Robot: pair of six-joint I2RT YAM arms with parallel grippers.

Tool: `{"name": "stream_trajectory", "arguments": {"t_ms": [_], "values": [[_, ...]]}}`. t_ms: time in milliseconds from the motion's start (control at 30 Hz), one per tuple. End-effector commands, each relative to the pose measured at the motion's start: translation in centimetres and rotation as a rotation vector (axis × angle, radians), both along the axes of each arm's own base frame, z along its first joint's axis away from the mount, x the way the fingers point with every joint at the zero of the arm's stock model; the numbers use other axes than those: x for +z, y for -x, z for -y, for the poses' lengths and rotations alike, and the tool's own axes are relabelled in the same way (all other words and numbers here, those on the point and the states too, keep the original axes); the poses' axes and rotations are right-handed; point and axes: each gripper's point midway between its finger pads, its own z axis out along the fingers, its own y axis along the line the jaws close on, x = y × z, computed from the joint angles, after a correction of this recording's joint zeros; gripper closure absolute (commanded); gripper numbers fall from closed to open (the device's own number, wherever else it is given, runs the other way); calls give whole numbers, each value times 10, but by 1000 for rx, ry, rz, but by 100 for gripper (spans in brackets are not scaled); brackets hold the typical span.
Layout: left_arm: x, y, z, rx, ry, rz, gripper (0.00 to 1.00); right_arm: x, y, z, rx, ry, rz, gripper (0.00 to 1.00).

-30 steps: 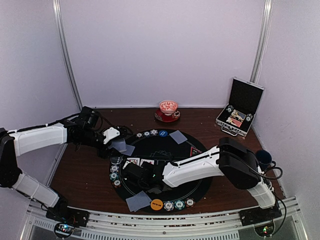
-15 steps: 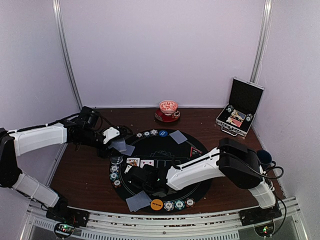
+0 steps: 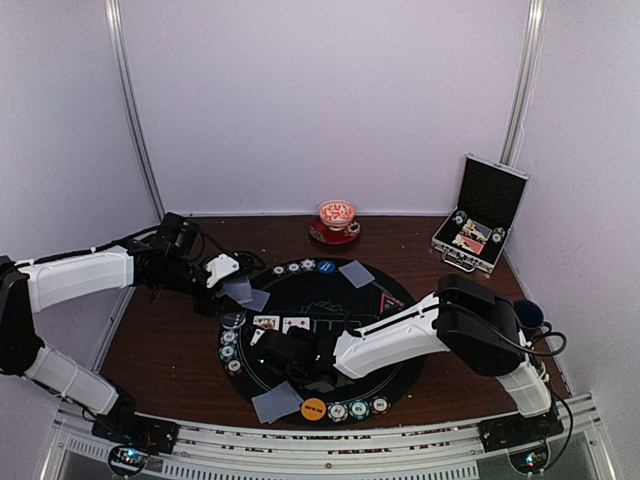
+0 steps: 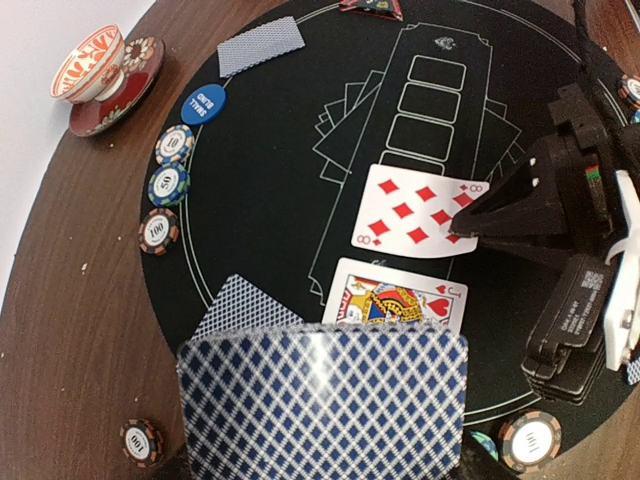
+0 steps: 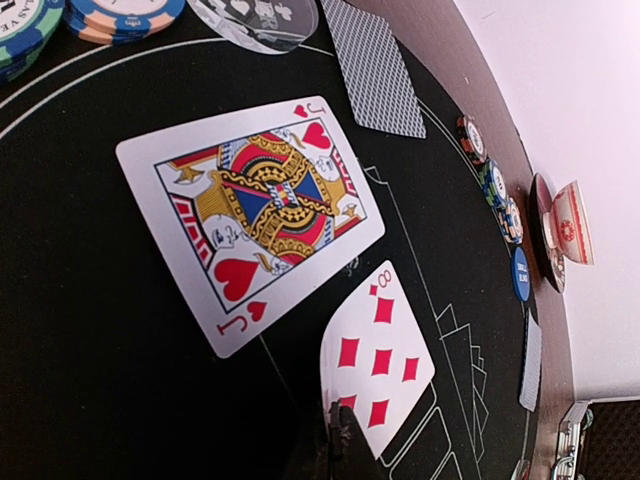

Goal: Distribute texas hold em gaming equipment
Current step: Flop the poker card in the community card area.

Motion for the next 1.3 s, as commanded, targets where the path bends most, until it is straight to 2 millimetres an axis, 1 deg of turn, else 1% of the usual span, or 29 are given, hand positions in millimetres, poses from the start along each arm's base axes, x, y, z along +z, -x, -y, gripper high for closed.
{"name": "stream_trajectory", "arguments": {"t_ms": [0, 433, 667, 733, 800, 900, 1067, 1267], "values": [[18, -12, 6, 2, 44, 51, 40, -5, -6, 2, -10, 25, 14, 97], [18, -11, 6, 1, 43, 51, 40, 2, -2, -11, 42, -4, 18, 99], [18, -11, 6, 1, 44, 51, 40, -2, 0, -11, 45, 10, 17, 98], [17, -11, 6, 1, 43, 50, 40, -3, 0, -11, 43, 14, 19, 95], [18, -12, 6, 1, 44, 50, 40, -3, 0, -11, 41, 21, 18, 86], [18, -12, 6, 2, 45, 52, 40, 0, 4, -13, 49, 24, 17, 80], [19, -12, 6, 2, 46, 53, 40, 4, 10, -16, 58, 28, 17, 74], [19, -12, 6, 3, 46, 53, 40, 6, 18, -17, 68, 44, 22, 71]]}}
